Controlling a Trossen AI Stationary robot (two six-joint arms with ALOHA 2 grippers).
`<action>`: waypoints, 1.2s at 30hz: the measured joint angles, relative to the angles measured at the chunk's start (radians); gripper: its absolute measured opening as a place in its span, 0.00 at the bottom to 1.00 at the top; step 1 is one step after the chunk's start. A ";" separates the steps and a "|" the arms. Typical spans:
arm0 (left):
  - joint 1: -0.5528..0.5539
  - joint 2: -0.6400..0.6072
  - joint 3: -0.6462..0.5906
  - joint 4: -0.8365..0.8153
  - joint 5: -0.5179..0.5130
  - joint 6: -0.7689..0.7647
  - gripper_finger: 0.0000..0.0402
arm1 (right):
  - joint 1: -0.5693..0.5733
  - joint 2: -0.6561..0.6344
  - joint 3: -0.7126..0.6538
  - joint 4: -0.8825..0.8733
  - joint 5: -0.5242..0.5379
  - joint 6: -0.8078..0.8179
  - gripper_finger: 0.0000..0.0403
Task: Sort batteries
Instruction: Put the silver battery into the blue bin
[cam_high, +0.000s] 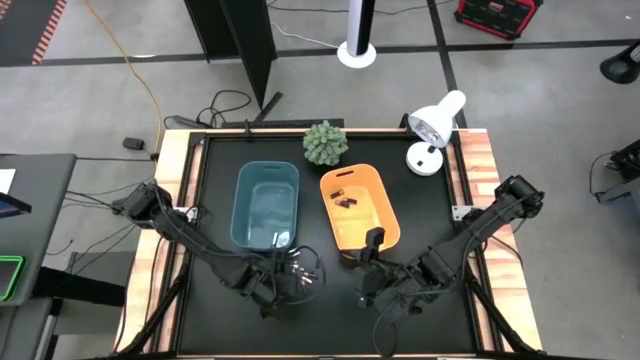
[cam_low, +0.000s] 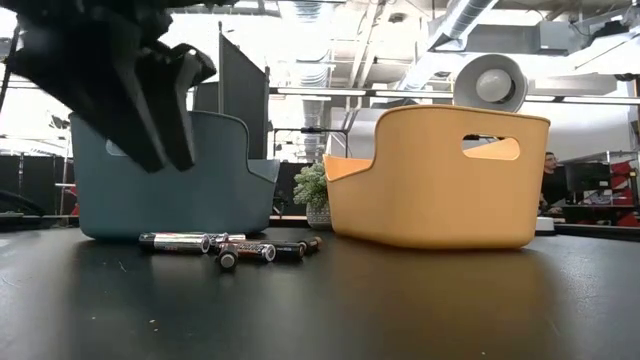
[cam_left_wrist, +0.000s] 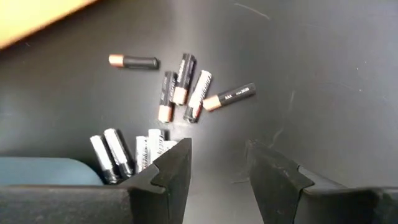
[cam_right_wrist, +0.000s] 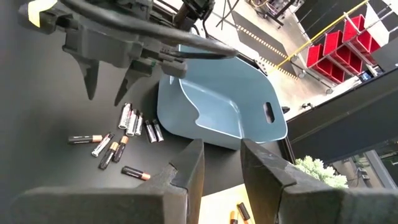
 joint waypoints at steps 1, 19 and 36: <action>0.000 0.002 -0.009 0.005 0.000 -0.011 0.36 | 0.000 0.000 0.000 0.000 0.000 0.000 0.30; 0.040 0.004 -0.132 0.061 0.023 -0.073 0.36 | 0.001 0.000 0.000 0.019 0.000 0.003 0.30; 0.068 0.017 -0.131 0.068 0.083 -0.062 0.36 | 0.001 0.000 0.000 0.023 0.001 -0.002 0.30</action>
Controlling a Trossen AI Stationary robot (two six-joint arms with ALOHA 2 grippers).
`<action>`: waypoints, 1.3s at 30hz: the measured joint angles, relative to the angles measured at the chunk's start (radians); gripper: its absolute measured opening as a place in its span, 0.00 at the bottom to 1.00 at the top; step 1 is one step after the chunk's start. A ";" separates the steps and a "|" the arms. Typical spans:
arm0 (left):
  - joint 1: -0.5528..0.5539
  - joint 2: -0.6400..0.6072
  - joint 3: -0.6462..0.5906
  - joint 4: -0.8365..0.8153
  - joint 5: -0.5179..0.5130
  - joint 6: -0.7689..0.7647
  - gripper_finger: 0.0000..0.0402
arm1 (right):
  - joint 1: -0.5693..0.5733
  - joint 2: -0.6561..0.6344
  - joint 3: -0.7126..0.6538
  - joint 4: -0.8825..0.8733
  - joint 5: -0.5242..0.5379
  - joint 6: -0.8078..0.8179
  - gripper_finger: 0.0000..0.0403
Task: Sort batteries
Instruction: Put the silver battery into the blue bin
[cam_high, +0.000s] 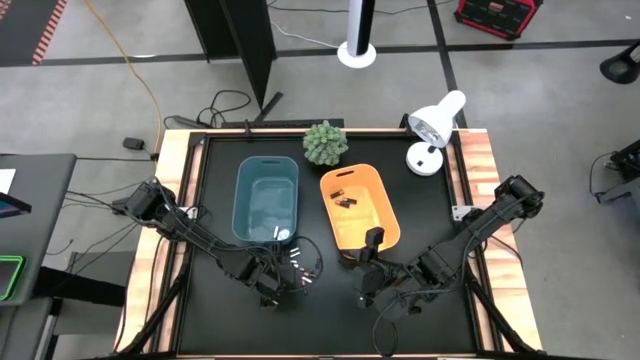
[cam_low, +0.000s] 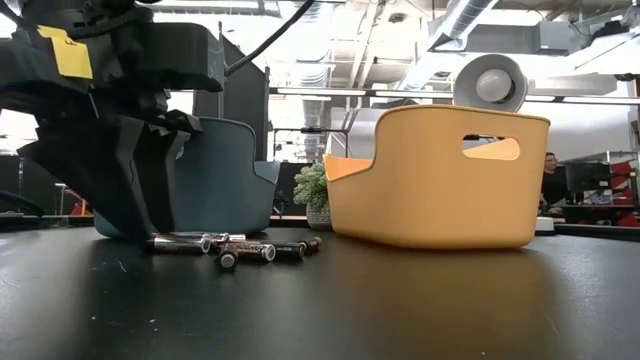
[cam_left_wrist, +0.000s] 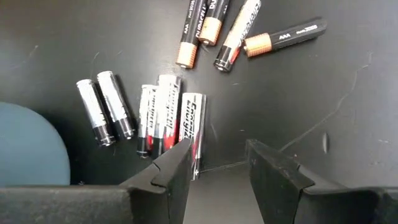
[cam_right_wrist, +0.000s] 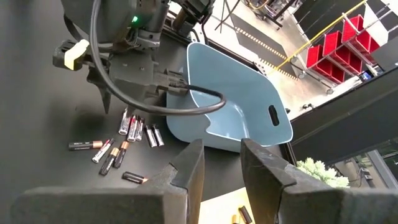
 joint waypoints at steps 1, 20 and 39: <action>0.000 0.000 0.000 0.008 0.004 0.000 0.36 | 0.000 0.000 0.000 0.000 0.000 0.000 0.30; 0.000 0.000 0.002 0.018 -0.075 0.004 0.36 | 0.000 0.000 0.000 0.001 0.000 0.002 0.30; 0.025 0.001 -0.051 0.094 0.030 0.003 0.36 | 0.000 0.000 0.000 0.000 0.000 0.002 0.30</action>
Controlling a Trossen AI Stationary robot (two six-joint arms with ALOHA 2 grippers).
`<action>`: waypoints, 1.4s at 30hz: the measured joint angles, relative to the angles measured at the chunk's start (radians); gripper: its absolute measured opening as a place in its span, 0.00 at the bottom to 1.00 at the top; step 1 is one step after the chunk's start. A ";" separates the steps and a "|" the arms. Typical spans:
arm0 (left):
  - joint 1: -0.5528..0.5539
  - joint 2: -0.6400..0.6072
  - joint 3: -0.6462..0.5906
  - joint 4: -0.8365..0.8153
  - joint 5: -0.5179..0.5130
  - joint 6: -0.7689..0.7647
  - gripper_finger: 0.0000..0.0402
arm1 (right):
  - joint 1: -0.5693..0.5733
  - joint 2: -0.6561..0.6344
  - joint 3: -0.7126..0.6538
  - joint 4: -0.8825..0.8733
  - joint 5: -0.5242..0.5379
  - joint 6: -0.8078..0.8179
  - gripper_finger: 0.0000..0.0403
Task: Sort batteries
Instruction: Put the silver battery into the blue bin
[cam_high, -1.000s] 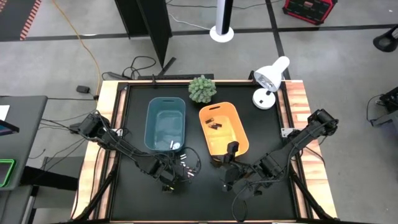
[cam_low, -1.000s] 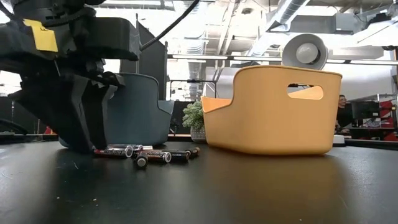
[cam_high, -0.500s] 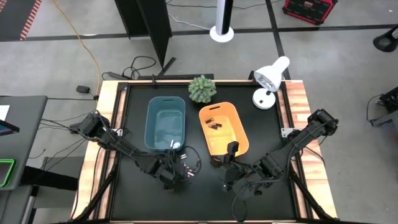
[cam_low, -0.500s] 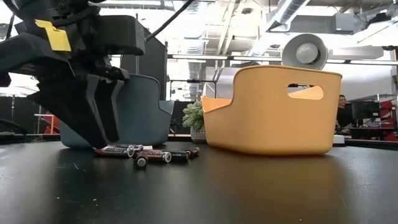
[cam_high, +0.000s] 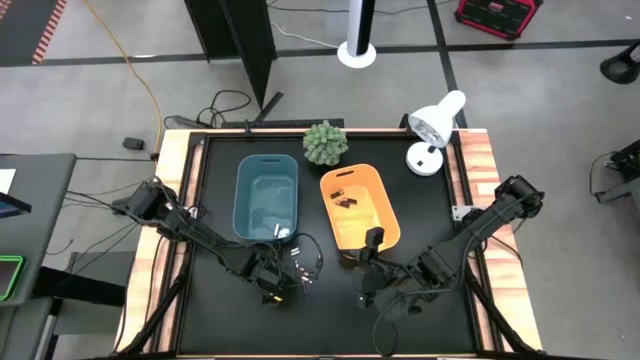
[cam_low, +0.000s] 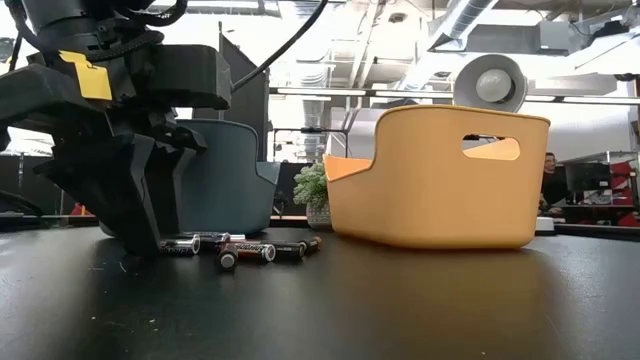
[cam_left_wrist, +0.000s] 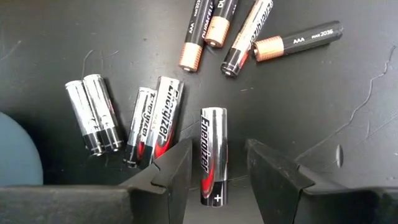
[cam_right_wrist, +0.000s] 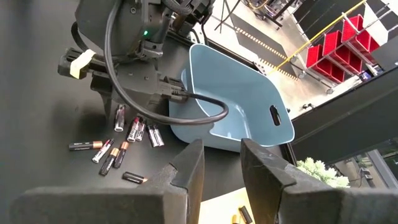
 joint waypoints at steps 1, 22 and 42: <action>-0.001 0.000 0.000 0.001 0.003 -0.003 0.36 | 0.000 0.000 0.000 0.000 0.000 0.000 0.30; 0.002 0.000 0.022 -0.034 0.061 -0.028 0.09 | 0.000 0.000 0.000 0.000 0.000 0.000 0.30; -0.014 -0.031 0.534 -0.676 -0.173 0.110 0.09 | 0.005 0.000 0.000 0.000 0.000 -0.001 0.30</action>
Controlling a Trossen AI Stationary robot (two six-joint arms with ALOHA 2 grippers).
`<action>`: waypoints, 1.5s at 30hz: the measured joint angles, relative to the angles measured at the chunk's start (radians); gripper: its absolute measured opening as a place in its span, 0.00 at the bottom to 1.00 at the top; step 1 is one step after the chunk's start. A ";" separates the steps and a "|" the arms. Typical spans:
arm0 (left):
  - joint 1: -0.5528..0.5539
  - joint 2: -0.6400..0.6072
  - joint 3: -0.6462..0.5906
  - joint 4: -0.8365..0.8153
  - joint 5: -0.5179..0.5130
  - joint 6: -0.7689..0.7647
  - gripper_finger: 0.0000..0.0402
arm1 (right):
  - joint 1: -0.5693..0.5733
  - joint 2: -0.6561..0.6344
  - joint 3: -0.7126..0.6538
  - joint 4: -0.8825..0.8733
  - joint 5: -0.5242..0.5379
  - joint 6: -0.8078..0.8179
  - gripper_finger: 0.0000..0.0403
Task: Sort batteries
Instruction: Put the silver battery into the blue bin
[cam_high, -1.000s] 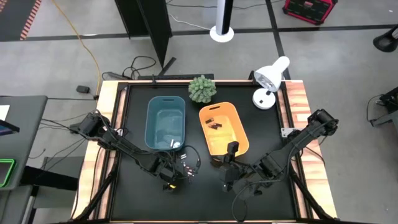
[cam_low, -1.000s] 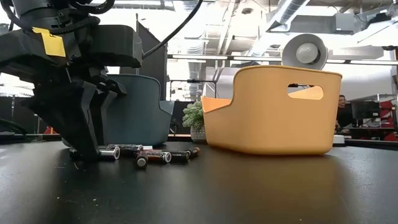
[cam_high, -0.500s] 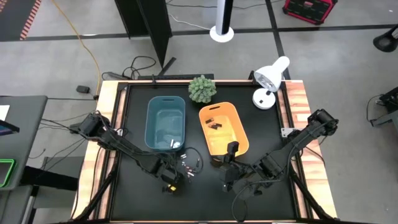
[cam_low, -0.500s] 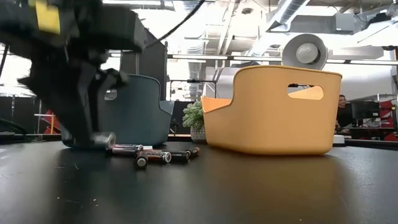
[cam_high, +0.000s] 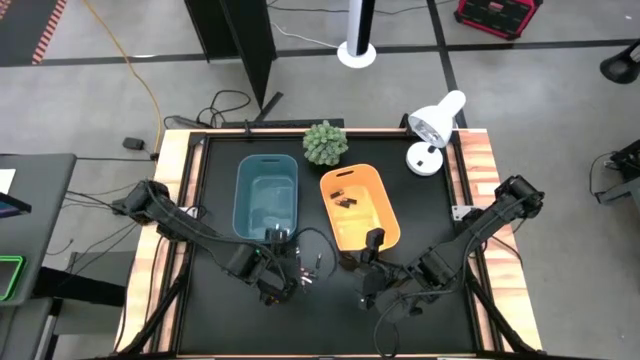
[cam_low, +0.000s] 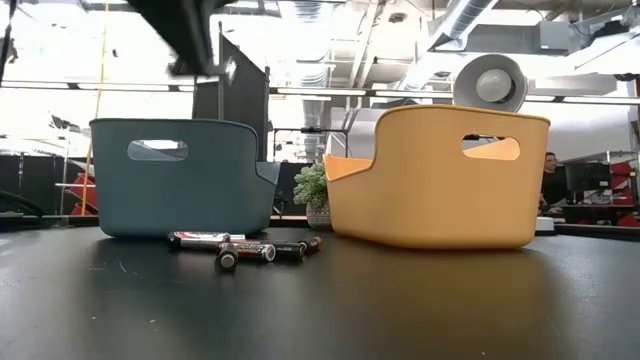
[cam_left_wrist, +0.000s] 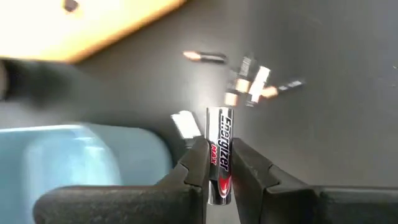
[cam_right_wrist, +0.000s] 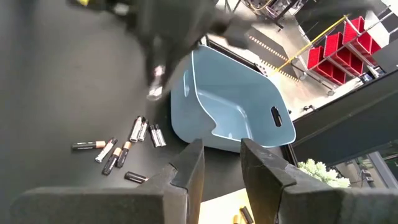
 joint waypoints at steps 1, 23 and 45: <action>0.002 -0.009 0.024 -0.029 -0.021 0.009 0.09 | 0.000 0.000 0.000 0.000 0.000 -0.001 0.30; 0.733 -0.300 -0.309 0.073 0.253 0.500 0.09 | 0.007 0.000 0.000 0.003 0.000 -0.009 0.30; 1.011 -0.296 -0.492 0.431 0.476 0.730 0.14 | 0.005 0.000 0.000 0.016 0.000 -0.025 0.30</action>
